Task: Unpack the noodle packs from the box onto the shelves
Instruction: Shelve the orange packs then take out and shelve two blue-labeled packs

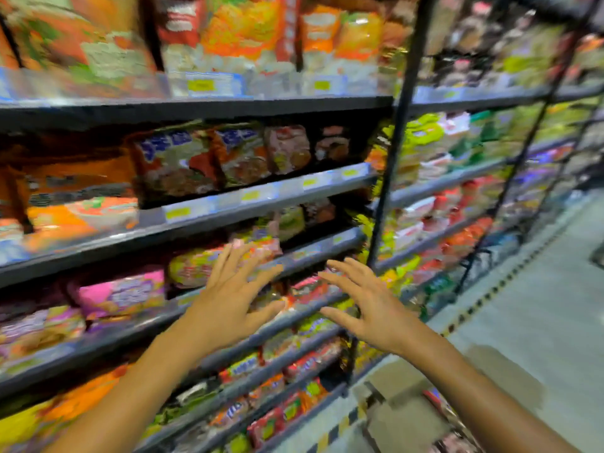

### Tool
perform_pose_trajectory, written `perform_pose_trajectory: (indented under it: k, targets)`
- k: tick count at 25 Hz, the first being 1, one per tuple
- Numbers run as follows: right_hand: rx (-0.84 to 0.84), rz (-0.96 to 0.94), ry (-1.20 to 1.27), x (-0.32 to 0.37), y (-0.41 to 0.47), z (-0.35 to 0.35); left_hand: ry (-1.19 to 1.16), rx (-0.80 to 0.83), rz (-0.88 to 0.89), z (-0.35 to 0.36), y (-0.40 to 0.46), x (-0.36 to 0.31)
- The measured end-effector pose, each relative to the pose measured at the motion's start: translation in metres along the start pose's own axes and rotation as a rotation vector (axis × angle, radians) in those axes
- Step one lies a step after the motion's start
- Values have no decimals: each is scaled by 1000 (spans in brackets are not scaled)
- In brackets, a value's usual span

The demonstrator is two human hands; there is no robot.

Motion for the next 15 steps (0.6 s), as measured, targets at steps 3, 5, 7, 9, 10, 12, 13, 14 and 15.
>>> perform_pose_trajectory:
  k: [3, 5, 7, 9, 10, 12, 13, 14, 15]
  targets:
    - [22, 164, -49, -72, -107, -40, -77, 64, 125, 31, 26, -119]
    - [32, 256, -67, -112, -169, -60, -146, 104, 176, 47, 35, -184]
    - [66, 361, -77, -147, -235, -83, -202, 148, 237, 62, 43, -252]
    - [122, 472, -93, -181, -295, -98, -239, 187, 272, 72, 49, -310]
    - [126, 521, -107, -199, -321, -105, -245, 198, 286, 78, 53, -335]
    - [117, 605, -133, -228, -366, -118, -252, 267, 300, 97, 60, -377]
    - [114, 634, -141, -238, -384, -122, -256, 295, 314, 105, 63, -394]
    - [113, 676, -133, -248, -403, -126, -263, 324, 338, 113, 66, -415]
    - [108, 716, -115, -257, -420, -131, -273, 358, 363, 122, 70, -434]
Point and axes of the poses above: each hand's wrist, its own y-axis towards the middle knuckle, its own z-axis out of the palm, x = y × z, the point moved 9 cm from there along y, towards the middle knuckle, and after that the axes turned 7 degrees about y, right-handed, at the moved point
